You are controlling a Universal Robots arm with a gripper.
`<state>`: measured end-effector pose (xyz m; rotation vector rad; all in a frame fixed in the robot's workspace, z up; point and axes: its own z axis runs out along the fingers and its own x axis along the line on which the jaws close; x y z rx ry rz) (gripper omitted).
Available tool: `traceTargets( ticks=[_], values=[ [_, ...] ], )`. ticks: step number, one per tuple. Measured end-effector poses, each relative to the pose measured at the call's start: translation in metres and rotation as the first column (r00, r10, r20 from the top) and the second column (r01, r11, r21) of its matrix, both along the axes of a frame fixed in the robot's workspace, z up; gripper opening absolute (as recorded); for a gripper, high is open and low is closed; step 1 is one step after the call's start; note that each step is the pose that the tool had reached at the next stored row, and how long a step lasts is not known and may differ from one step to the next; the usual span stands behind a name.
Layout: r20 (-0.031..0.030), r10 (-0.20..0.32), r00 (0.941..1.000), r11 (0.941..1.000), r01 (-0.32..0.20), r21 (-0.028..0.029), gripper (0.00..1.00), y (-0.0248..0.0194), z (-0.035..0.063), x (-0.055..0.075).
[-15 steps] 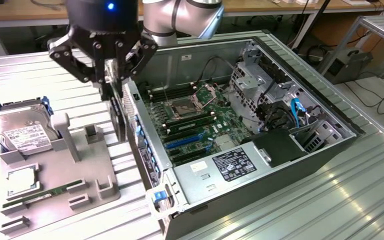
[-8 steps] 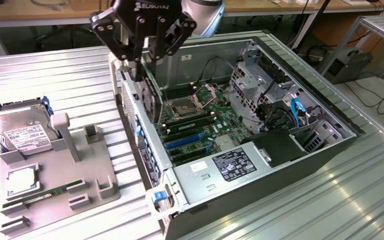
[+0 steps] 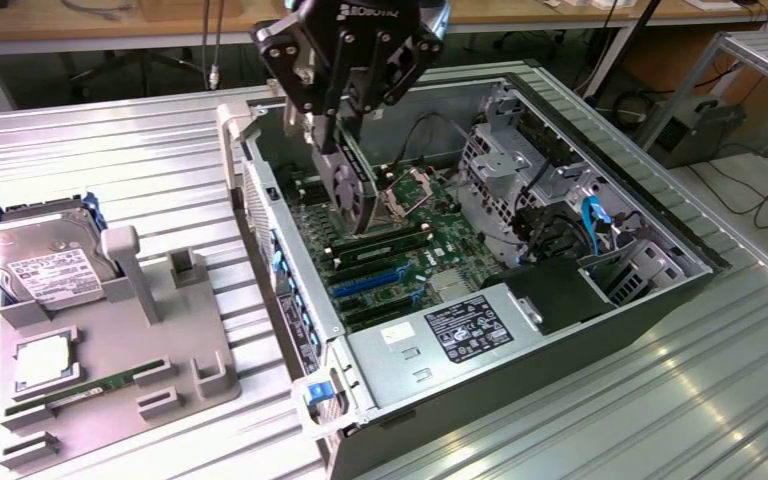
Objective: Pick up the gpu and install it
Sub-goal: 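Pick up the gpu and move the gpu toward the slot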
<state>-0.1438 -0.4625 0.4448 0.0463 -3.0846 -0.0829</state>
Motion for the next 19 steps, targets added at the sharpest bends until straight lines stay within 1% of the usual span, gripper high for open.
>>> traceTargets(
  ticks=[4, 6, 9, 11, 12, 15, 17, 18, 19],
  values=[
    [-0.0009, 0.000, 1.0000, 1.0000, 0.000, 0.0000, 0.26, 0.0009, -0.0049, 0.019],
    [-0.0010, 0.000, 1.0000, 1.0000, 0.000, -0.0003, 0.26, 0.0023, -0.0097, 0.032],
    [-0.0009, 0.000, 1.0000, 1.0000, 0.000, -0.0004, 0.26, 0.0042, -0.0159, 0.047],
    [-0.0009, 0.000, 1.0000, 1.0000, 0.000, -0.0004, 0.26, 0.0059, -0.0231, 0.065],
    [-0.0009, 0.000, 1.0000, 1.0000, 0.000, -0.0006, 0.26, 0.0063, -0.0257, 0.072],
    [-0.0009, 0.000, 1.0000, 1.0000, 0.000, -0.0004, 0.26, 0.0065, -0.0325, 0.088],
    [-0.0009, 0.000, 1.0000, 1.0000, 0.000, -0.0006, 0.26, 0.0065, -0.0392, 0.105],
    [-0.0009, 0.000, 1.0000, 1.0000, 0.000, -0.0006, 0.26, 0.0066, -0.0417, 0.110],
    [-0.0009, 0.000, 1.0000, 1.0000, 0.000, -0.0006, 0.26, 0.0066, -0.0434, 0.111]
  ],
)
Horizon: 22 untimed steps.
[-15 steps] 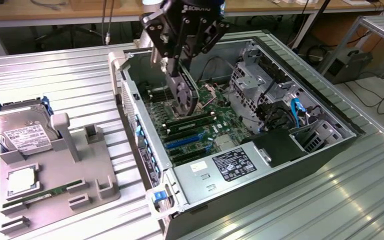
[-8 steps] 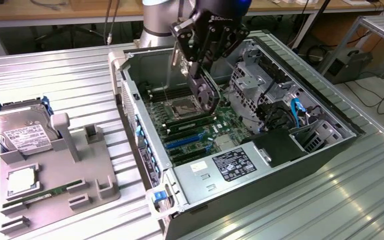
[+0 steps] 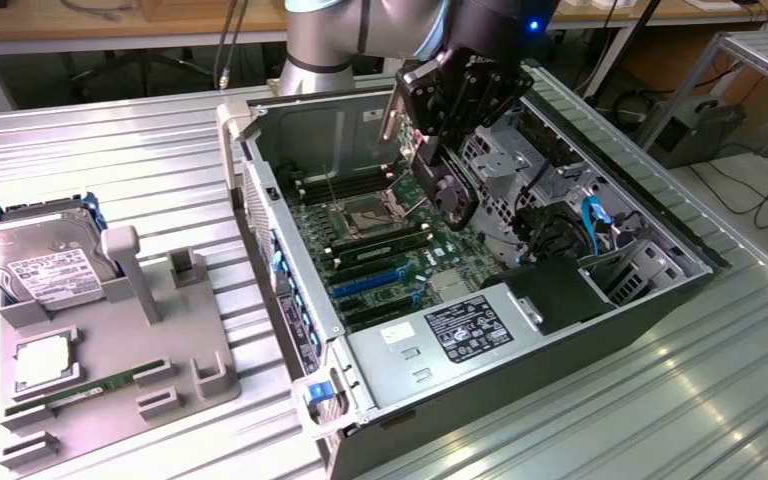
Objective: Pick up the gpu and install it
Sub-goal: 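Pick up the gpu and move the gpu toward the slot, then insert the gpu into the slot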
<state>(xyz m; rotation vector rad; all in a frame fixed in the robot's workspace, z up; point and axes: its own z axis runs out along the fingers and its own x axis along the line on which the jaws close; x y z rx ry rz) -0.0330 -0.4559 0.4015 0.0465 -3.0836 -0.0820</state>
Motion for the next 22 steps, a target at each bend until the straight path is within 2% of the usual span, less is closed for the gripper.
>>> traceTargets(
  ticks=[18, 19, 22],
  values=[
    [-0.0003, 0.000, 1.0000, 1.0000, 0.000, 0.0000, 0.26, 0.0000, -0.0001, 0.0004],
    [0.0004, 0.004, 1.0000, 1.0000, -0.004, 0.0002, 0.26, 0.0000, -0.0001, 0.0007],
    [0.0024, 0.072, 0.9974, 0.9974, -0.072, 0.0000, 0.26, 0.0000, -0.0003, 0.0008]
  ],
)
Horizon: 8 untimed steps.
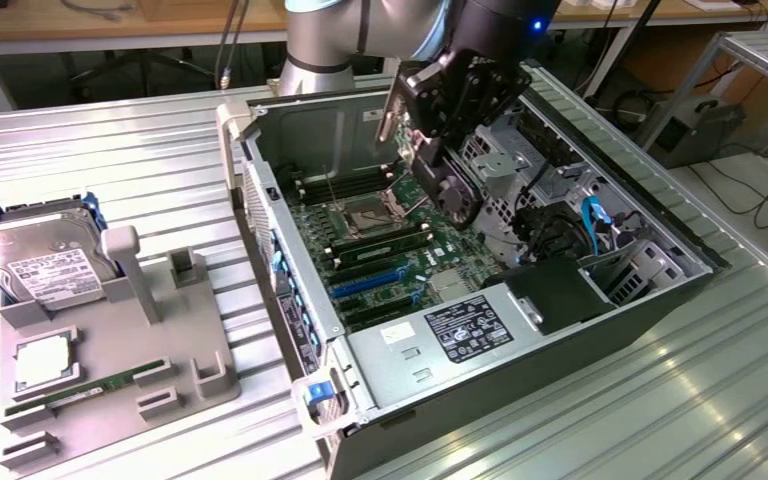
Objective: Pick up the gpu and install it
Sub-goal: 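Insert the gpu into the slot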
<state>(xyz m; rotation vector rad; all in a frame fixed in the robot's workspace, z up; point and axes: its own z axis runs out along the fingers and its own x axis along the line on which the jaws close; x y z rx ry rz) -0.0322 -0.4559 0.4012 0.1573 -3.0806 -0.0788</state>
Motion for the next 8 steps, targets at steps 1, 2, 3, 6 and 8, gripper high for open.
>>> traceTargets(
  ticks=[1, 2, 3, 6, 8],
  values=[
    [0.0006, 0.034, 0.9994, 0.9994, -0.034, 0.0001, 0.26, 0.0000, -0.0002, 0.0001],
    [0.0008, 0.051, 0.9987, 0.9987, -0.051, 0.0000, 0.26, 0.0000, -0.0002, 0.0000],
    [0.0011, 0.071, 0.9974, 0.9974, -0.071, 0.0000, 0.26, 0.0000, -0.0004, 0.0000],
    [0.0021, 0.126, 0.9920, 0.9920, -0.126, -0.0001, 0.26, 0.0000, -0.0007, 0.0000],
    [0.0033, 0.162, 0.9868, 0.9868, -0.162, -0.0003, 0.26, 0.0000, -0.0010, 0.0001]
  ],
)
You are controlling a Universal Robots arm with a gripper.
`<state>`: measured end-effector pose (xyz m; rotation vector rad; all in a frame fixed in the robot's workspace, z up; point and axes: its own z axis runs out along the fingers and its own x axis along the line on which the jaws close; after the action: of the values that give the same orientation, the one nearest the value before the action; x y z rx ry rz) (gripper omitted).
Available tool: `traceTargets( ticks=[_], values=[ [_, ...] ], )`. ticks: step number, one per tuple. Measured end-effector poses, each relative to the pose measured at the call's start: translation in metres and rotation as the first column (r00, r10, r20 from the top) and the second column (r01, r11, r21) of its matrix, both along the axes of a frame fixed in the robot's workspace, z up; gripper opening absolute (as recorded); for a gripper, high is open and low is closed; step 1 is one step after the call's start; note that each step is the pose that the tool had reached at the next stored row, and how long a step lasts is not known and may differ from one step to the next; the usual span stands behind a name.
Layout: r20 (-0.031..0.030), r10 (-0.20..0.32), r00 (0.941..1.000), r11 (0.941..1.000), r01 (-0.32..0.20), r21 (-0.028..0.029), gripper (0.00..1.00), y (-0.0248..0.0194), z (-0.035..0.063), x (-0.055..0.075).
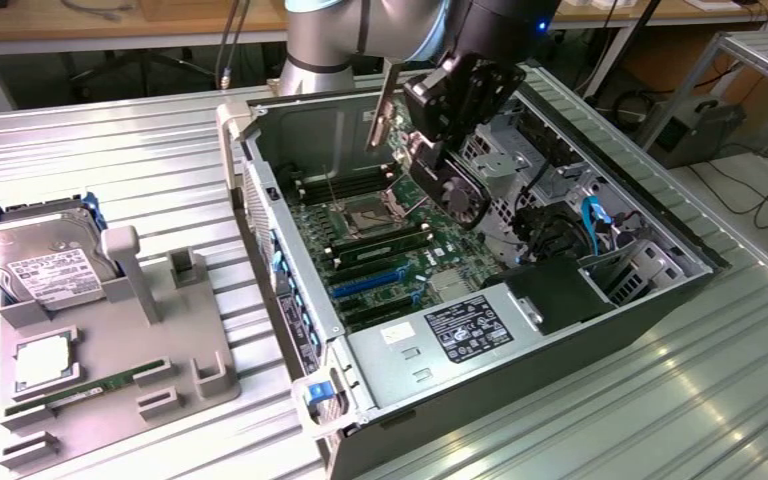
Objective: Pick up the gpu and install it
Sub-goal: 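Insert the gpu into the slot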
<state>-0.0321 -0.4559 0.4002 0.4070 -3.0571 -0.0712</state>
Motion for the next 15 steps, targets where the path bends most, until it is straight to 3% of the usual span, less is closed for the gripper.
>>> traceTargets(
  ticks=[3, 7, 8, 12, 15],
  values=[
    [0.0021, 0.054, 0.9985, 0.9985, -0.054, -0.0001, 0.26, 0.0000, -0.0004, 0.0000],
    [0.0055, 0.138, 0.9904, 0.9904, -0.138, -0.0004, 0.26, 0.0000, -0.0011, 0.0000],
    [0.0069, 0.175, 0.9846, 0.9846, -0.175, -0.0006, 0.26, 0.0000, -0.0015, 0.0000],
    [0.0097, 0.245, 0.9694, 0.9694, -0.245, -0.0012, 0.26, 0.0000, -0.0021, 0.0000],
    [0.0116, 0.298, 0.9545, 0.9546, -0.298, -0.0017, 0.26, 0.0000, -0.0026, 0.0000]
  ],
)
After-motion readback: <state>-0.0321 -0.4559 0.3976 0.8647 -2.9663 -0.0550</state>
